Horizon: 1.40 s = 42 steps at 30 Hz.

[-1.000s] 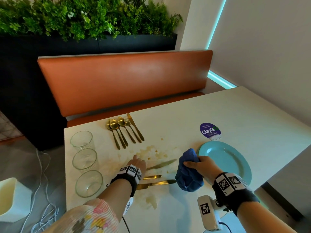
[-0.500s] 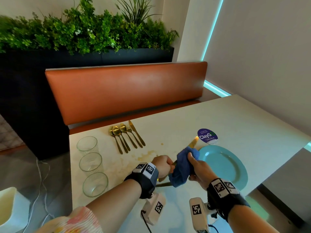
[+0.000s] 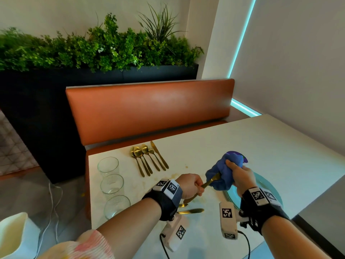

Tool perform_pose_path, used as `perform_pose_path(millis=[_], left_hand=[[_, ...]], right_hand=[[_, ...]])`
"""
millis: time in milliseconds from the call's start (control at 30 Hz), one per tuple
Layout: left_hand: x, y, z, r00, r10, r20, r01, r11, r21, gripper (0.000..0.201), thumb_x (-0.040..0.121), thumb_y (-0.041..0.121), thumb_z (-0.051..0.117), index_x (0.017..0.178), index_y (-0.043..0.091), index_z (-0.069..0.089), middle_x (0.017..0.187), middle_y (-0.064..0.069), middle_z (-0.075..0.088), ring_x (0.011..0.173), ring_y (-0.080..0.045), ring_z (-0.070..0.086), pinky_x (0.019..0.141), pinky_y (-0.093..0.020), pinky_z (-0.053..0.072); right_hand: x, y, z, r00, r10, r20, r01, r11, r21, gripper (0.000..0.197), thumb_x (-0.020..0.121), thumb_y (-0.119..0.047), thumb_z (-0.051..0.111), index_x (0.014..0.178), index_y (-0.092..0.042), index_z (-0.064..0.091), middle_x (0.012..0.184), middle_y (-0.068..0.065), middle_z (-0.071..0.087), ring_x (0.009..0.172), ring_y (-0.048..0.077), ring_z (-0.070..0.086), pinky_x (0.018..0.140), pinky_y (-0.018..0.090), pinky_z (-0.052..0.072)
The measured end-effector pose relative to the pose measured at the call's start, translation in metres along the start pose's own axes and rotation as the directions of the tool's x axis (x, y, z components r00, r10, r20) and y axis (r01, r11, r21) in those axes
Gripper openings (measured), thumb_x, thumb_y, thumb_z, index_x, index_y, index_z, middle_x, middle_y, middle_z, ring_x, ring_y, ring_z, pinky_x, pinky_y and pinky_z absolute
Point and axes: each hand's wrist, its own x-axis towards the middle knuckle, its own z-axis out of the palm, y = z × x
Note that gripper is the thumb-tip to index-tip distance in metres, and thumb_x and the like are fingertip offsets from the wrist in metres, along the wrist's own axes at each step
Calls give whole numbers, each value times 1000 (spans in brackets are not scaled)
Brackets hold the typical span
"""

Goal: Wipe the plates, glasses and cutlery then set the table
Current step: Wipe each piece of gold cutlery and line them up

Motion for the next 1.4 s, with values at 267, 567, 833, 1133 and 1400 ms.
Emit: perform_pose_path(millis=[267, 567, 833, 1133, 1400], left_hand=[[-6, -1, -6, 1000, -23, 6, 22, 999, 41, 23, 94, 22, 52, 113, 12, 61, 115, -6, 66, 86, -14, 48, 75, -25, 36], [2, -7, -10, 994, -42, -99, 34, 997, -76, 23, 94, 20, 53, 112, 10, 62, 113, -6, 69, 75, -11, 49, 54, -16, 35], [9, 1, 0, 987, -75, -143, 53, 986, -157, 4, 89, 17, 56, 88, 19, 52, 92, -3, 56, 85, -21, 50, 73, -27, 40], [12, -12, -9, 951, -173, -256, 106, 961, -254, 21, 94, 21, 53, 107, 9, 63, 107, -6, 68, 91, -19, 57, 76, -24, 40], [10, 19, 2, 981, -92, -172, 29, 940, -340, 28, 95, 10, 44, 116, 1, 60, 117, -21, 61, 112, -33, 57, 88, -34, 45]], right_hand=[[5, 1, -3, 1000, 15, -15, -15, 999, 48, 23, 89, -26, 60, 89, -5, 52, 108, 18, 58, 106, 33, 54, 103, 49, 42], [0, 2, -5, 1000, -25, 4, 25, 998, 61, 43, 86, -39, 61, 104, -1, 53, 111, 21, 62, 104, 36, 60, 96, 52, 47], [-20, 9, 24, 991, -67, 115, 72, 997, -35, 36, 90, -30, 59, 103, 3, 56, 90, 19, 63, 78, 28, 59, 74, 42, 52], [-5, -13, -10, 989, 0, 146, -12, 997, 80, 38, 90, -33, 57, 107, 0, 53, 97, 17, 63, 84, 29, 62, 77, 42, 53], [-33, -4, 37, 974, -91, 209, 143, 958, -251, 24, 91, -32, 57, 80, -11, 52, 72, 7, 58, 67, 20, 56, 70, 35, 51]])
